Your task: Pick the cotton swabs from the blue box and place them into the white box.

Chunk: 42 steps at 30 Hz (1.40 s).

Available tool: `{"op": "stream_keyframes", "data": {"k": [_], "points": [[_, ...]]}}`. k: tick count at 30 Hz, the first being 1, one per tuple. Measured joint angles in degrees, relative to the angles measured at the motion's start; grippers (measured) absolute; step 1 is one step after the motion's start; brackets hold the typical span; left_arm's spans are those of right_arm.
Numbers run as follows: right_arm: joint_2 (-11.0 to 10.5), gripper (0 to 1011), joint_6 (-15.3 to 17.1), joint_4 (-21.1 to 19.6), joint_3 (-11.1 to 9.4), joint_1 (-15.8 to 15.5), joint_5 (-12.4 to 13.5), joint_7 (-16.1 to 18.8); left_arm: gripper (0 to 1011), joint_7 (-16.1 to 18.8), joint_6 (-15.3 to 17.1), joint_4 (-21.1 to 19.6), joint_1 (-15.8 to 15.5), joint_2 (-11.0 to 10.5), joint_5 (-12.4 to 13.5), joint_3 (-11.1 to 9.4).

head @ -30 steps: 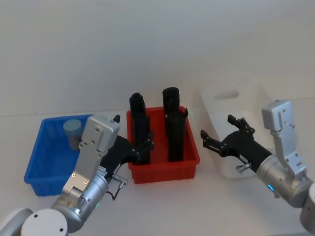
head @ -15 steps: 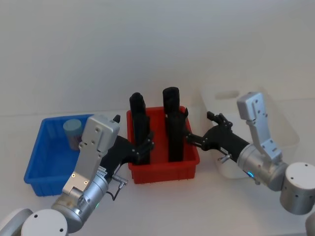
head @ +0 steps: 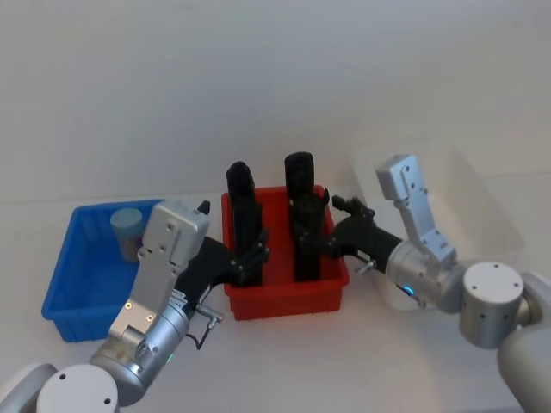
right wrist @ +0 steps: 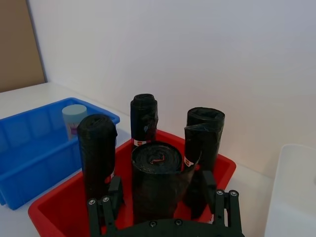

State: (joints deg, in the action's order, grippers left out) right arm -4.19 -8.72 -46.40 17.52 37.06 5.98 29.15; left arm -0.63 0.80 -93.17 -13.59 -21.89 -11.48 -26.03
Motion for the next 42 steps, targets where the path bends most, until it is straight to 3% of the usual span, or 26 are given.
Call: {"op": "stream_keyframes", "data": {"k": [7, 13, 19, 25, 30, 34, 42], "points": [[1.9, 1002, -2.4, 8.3, 0.7, 4.7, -0.4, 1.2, 1004, 0.0, 0.0, 0.0, 0.0, 0.0, 0.0, 0.0], [3.4, 907, -4.9, 14.8, 0.9, 8.2, -0.4, 2.1, 1004, 0.0, 0.0, 0.0, 0.0, 0.0, 0.0, 0.0], [4.4, 683, -7.1, 19.7, 1.0, 10.9, -0.2, 2.8, 1004, 0.0, 0.0, 0.0, 0.0, 0.0, 0.0, 0.0], [4.9, 538, -8.4, 21.6, 0.7, 12.0, 0.4, 3.3, 1004, 0.0, 0.0, 0.0, 0.0, 0.0, 0.0, 0.0], [4.7, 512, -8.6, 19.8, 0.2, 11.5, 1.2, 3.6, 1004, 0.0, 0.0, 0.0, 0.0, 0.0, 0.0, 0.0], [4.1, 494, -7.9, 15.8, -0.3, 9.9, 2.1, 3.7, 1004, 0.0, 0.0, 0.0, 0.0, 0.0, 0.0, 0.0], [2.2, 486, -5.0, 3.2, -1.4, 4.8, 4.4, 2.9, 1004, 0.0, 0.0, 0.0, 0.0, 0.0, 0.0, 0.0]]}}
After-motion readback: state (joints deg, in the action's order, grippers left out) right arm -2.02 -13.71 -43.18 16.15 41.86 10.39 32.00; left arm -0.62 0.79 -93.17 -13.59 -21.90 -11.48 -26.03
